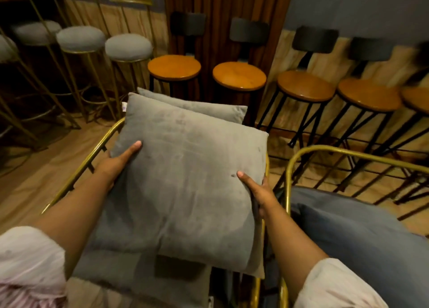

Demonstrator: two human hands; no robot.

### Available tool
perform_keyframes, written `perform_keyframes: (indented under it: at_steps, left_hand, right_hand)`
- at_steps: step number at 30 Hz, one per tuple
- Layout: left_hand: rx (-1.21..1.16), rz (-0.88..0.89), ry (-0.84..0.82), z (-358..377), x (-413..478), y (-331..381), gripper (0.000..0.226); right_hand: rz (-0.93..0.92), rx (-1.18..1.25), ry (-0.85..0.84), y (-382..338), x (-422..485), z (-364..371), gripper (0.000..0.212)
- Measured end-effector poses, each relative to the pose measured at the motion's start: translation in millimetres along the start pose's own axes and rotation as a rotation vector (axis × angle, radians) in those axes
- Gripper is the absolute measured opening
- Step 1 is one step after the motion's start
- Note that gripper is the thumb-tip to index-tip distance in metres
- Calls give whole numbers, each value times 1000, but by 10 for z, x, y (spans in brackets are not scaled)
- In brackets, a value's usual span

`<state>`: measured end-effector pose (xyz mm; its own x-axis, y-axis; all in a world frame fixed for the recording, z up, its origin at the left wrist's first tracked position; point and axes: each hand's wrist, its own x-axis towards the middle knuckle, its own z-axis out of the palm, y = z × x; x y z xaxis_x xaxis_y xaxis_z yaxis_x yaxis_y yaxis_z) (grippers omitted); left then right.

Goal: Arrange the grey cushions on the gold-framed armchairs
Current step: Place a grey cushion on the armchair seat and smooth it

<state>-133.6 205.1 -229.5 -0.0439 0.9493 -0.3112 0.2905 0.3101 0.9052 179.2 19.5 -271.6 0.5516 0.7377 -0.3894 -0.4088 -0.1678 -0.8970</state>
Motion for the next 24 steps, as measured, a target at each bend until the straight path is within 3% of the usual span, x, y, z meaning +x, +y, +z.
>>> perform_keyframes:
  at_steps: [2,4,6,8,10,14,18,24]
  left_hand:
    - [-32,42,-11,141,-301,236,115]
    - [-76,107,-56,438,-753,487,96]
    - [-98,141,-59,755,-1103,585,84]
    - [-110,150,-82,1112,-1513,622,87]
    - [-131,166,-113,1468,-1868,641,89]
    - [-129,206,-175,2319,-2627,593,73]
    - [-151,192,-307,3099,-3210,493,71]
    - [-142,171,-408,3977,-3649,373,65]
  right_hand:
    - [-54,3,-9,-247,-135,-213,45]
    - [-110,0,5,-466,-274,-525,39]
    - [-144,4,26,-645,-399,-888,51]
    - [-164,-4,51,-805,-540,-1373,64]
    - [-189,-14,68,-926,-687,-1878,64]
    - [-211,-28,124,-1140,-998,-3037,74]
    - [-238,-80,183,-1278,-1271,-4038,110]
    - [-264,-102,322,-1358,-1385,-5022,88]
